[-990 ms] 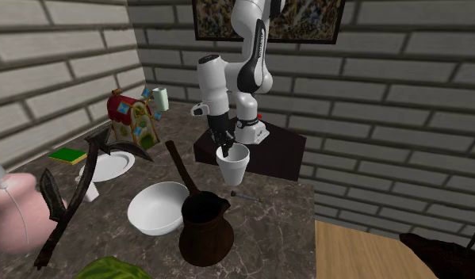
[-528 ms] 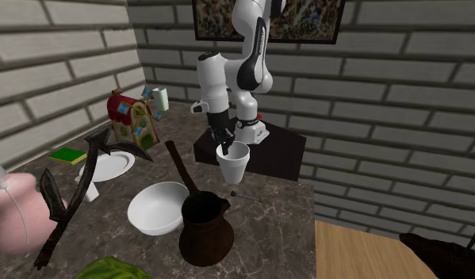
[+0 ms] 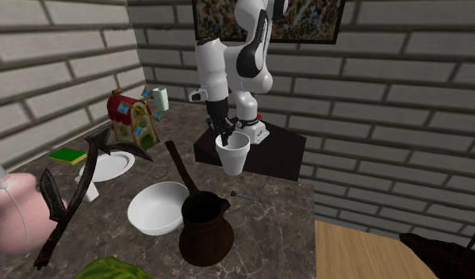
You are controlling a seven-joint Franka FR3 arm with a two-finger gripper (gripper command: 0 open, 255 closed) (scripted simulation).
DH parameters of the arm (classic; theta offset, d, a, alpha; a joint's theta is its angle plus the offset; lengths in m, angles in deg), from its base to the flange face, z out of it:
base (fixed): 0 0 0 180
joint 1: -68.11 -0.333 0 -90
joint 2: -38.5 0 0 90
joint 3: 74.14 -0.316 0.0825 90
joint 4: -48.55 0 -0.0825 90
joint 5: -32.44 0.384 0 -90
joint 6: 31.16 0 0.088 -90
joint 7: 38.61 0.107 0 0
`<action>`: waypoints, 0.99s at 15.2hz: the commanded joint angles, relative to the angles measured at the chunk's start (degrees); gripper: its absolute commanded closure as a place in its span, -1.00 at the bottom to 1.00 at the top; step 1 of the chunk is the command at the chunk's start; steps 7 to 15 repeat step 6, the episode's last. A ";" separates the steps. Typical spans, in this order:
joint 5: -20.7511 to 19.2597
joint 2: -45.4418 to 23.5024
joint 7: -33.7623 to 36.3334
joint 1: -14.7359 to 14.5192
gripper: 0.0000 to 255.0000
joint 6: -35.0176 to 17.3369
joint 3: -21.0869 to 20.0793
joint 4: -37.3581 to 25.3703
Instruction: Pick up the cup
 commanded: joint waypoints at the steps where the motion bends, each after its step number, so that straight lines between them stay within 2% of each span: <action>1: -0.32 1.28 0.35 0.07 1.00 2.12 0.20 -0.84; 4: -0.78 2.85 0.75 0.21 1.00 4.98 0.54 -2.16; 15: -0.80 2.93 0.77 0.21 1.00 5.12 0.55 -2.22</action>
